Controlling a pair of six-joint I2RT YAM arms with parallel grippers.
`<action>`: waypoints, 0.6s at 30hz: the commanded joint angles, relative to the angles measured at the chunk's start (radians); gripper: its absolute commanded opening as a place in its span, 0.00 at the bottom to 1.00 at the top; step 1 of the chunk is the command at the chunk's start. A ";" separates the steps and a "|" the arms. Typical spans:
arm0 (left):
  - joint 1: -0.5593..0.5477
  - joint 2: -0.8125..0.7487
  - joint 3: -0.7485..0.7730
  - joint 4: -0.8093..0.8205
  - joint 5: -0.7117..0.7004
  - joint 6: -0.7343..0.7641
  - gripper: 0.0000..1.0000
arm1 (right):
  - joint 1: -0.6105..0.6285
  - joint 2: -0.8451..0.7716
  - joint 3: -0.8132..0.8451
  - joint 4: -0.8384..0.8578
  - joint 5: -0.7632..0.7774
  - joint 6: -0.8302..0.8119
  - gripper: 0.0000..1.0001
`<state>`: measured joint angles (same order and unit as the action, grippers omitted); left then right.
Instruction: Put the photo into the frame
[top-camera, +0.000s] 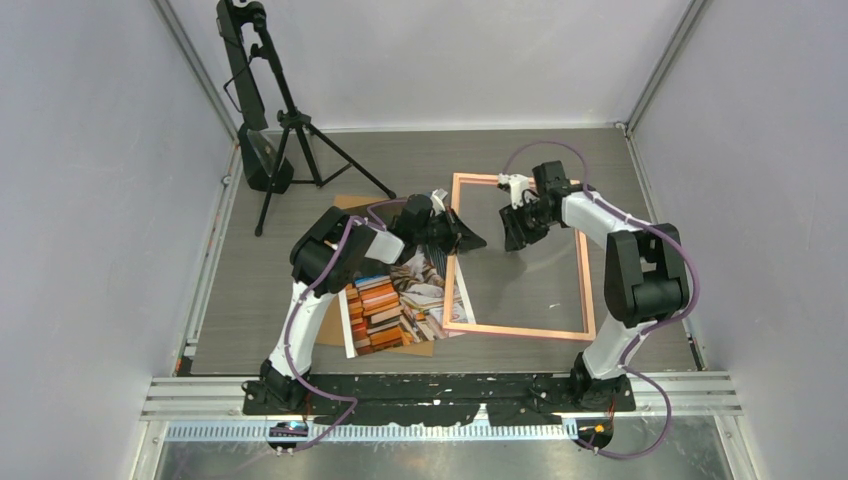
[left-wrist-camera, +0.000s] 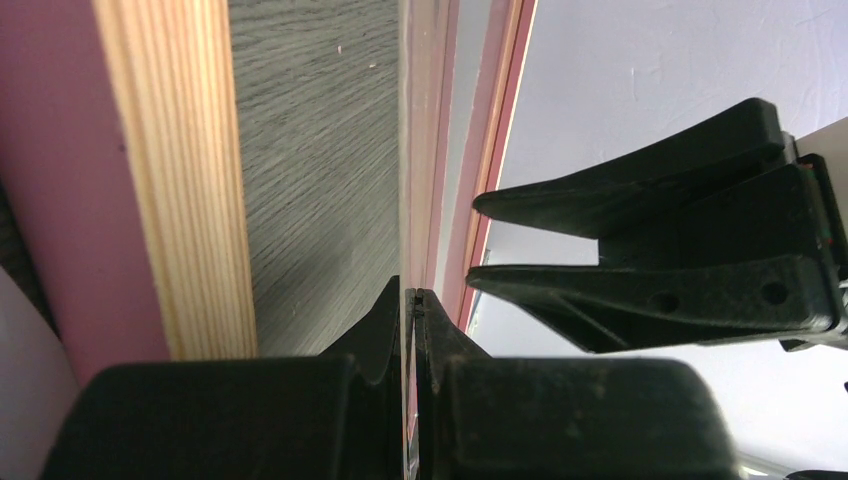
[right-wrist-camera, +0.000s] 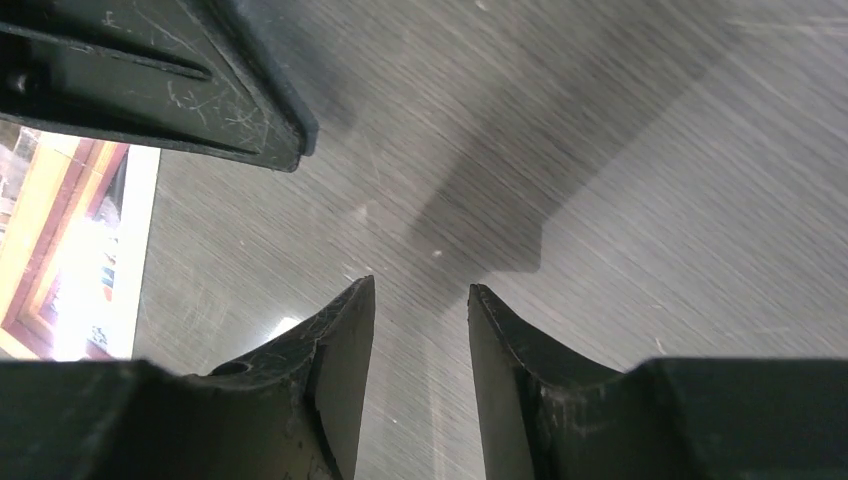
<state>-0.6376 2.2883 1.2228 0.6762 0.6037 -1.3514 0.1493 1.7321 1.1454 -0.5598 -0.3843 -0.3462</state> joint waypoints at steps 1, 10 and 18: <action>-0.010 -0.025 0.012 -0.033 0.005 0.044 0.00 | 0.039 0.020 0.035 0.009 0.045 -0.027 0.46; -0.012 -0.033 0.004 -0.031 0.004 0.048 0.00 | 0.059 0.049 0.012 0.018 0.081 -0.029 0.44; -0.012 -0.043 0.001 -0.041 0.004 0.059 0.01 | 0.059 0.055 0.002 0.022 0.097 -0.031 0.43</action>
<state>-0.6384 2.2860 1.2228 0.6739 0.6029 -1.3403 0.2020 1.7847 1.1461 -0.5541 -0.3092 -0.3645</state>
